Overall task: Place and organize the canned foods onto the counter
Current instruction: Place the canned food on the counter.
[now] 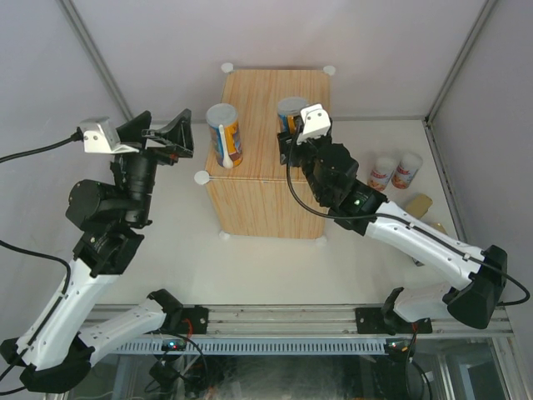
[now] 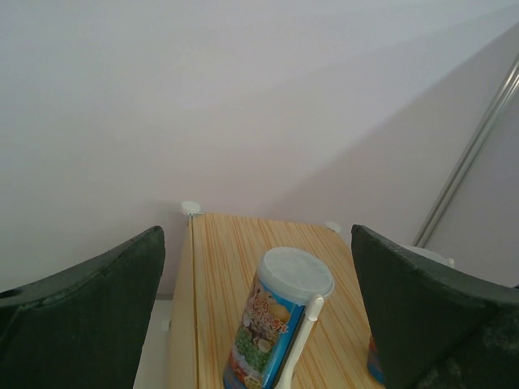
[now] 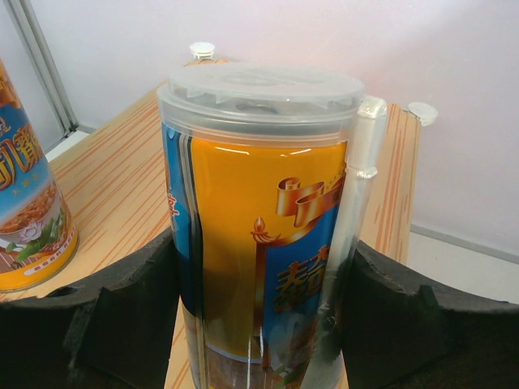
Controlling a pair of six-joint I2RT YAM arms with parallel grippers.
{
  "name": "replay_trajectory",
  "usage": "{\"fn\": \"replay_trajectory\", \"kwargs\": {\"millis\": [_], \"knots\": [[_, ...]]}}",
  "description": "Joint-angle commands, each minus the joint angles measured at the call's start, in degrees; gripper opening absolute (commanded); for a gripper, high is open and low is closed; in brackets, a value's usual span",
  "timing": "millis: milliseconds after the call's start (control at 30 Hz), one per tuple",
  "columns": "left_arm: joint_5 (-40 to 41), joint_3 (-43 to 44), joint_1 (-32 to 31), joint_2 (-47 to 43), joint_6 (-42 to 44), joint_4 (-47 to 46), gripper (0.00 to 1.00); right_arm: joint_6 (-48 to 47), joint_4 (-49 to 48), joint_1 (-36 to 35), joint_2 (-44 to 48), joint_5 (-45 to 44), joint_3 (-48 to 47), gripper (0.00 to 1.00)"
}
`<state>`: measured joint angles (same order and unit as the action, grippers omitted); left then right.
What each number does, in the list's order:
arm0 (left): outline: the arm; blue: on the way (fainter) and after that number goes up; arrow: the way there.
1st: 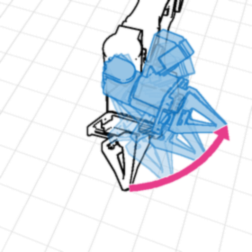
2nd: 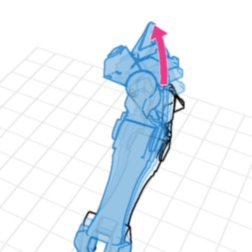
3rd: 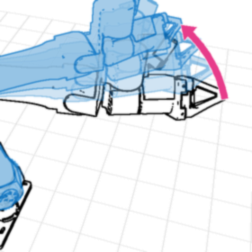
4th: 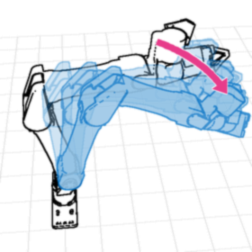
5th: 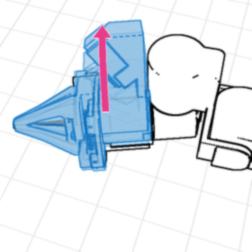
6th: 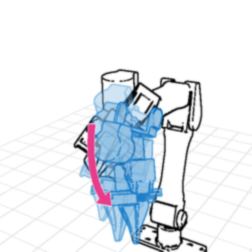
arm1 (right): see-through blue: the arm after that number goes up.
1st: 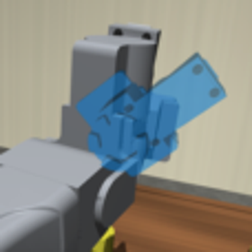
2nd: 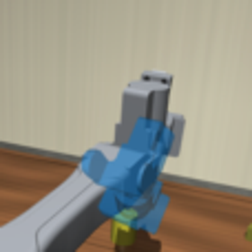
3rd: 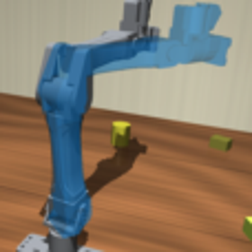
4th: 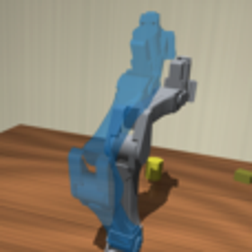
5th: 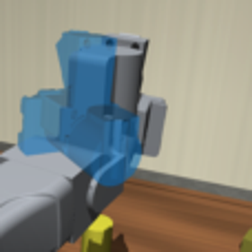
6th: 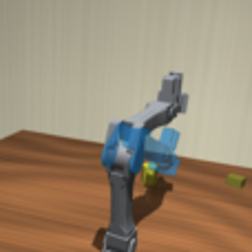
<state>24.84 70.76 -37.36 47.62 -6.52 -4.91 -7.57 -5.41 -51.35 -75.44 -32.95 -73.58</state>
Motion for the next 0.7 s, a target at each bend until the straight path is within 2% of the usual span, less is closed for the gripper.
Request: {"fn": "replay_trajectory", "kwargs": {"millis": [0, 500, 667], "knots": [[-1.2, 2.5, 0.3, 0.3, -0.4, -0.1, 1.0, -0.9, -14.2, 0.1, 1.3, 0.2, -1.4, 0.0], [-1.6, 1.4, 1.8, 0.5, -0.4, 0.9, 1.0, -0.3, -24.2, 8.8, -5.4, 6.8, -0.2, 0.0], [-2.1, 0.2, 3.4, 0.5, -1.0, -1.8, 1.0, 2.6, -24.4, 13.6, -9.7, 10.3, -3.3, 0.0]]}}
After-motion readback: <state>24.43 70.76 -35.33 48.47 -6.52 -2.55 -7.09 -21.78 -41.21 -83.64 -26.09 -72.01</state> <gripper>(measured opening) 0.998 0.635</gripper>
